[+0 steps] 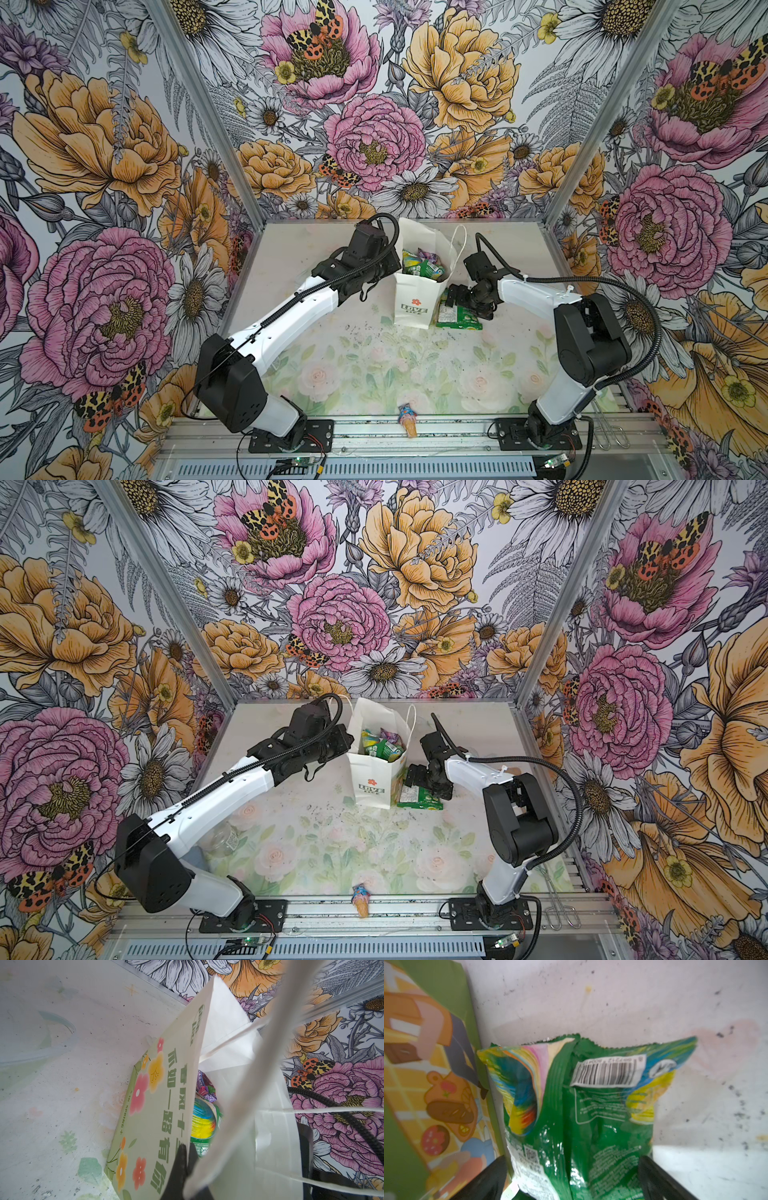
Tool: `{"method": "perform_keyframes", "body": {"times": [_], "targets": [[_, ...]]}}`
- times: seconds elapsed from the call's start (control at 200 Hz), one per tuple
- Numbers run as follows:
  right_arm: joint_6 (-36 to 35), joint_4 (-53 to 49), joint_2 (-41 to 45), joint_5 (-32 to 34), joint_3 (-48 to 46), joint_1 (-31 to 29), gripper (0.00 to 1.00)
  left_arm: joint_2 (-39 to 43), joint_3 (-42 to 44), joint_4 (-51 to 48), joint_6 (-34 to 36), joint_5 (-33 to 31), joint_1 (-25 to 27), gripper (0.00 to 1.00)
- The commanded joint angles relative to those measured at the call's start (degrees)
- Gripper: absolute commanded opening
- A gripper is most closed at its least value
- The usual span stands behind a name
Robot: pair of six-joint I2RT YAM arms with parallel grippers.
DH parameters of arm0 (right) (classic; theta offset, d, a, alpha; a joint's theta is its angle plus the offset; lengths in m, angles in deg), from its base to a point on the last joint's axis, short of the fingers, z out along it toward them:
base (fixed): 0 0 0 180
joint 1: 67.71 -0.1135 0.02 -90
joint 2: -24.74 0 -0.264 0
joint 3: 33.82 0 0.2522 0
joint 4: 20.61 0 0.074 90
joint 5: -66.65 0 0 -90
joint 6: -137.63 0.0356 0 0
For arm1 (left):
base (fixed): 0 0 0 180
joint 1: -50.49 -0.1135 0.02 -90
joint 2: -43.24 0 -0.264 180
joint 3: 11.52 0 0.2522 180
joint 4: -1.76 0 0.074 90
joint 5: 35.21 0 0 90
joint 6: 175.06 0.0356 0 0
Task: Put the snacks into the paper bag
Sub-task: 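Lower the right gripper onto the flat green chip bag and grasp it, then lift the flat green chip bag with the right gripper over the paper bag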
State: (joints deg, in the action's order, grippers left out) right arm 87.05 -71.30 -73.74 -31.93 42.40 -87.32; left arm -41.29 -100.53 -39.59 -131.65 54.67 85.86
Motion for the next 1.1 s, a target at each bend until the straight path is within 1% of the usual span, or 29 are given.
{"method": "perform_keyframes", "body": {"times": [0.0, 0.285, 0.45, 0.59, 0.641, 0.901, 1.096], "targets": [[0.3, 0.9, -0.9, 2.5, 0.9, -1.0, 0.99, 1.0, 0.8, 0.6, -0.3, 0.6, -0.5, 0.00], [0.1, -0.2, -3.6, 5.2, 0.4, -2.0, 0.90, 1.1, 0.8, 0.6, -0.3, 0.6, -0.5, 0.00], [-0.3, -0.4, -4.7, 5.7, 0.3, -2.2, 0.81, 1.2, 0.9, 0.5, -0.3, 0.5, -0.5, 0.00], [-1.2, -0.5, -4.7, 5.9, 0.3, -2.2, 0.71, 1.0, 1.0, 0.6, -0.4, 0.5, -0.5, 0.00], [-1.3, -0.5, -4.4, 5.9, 0.3, -2.2, 0.70, 1.0, 0.9, 0.6, -0.5, 0.5, -0.4, 0.00], [-1.6, -0.7, -2.0, 5.5, 0.4, -2.1, 0.45, 1.0, 0.9, 0.6, -0.4, 0.7, -0.5, 0.00], [-2.0, -1.2, 1.4, 4.9, 0.5, -1.6, 0.32, 1.3, 1.1, 0.5, -0.4, 0.6, -0.5, 0.00]]}}
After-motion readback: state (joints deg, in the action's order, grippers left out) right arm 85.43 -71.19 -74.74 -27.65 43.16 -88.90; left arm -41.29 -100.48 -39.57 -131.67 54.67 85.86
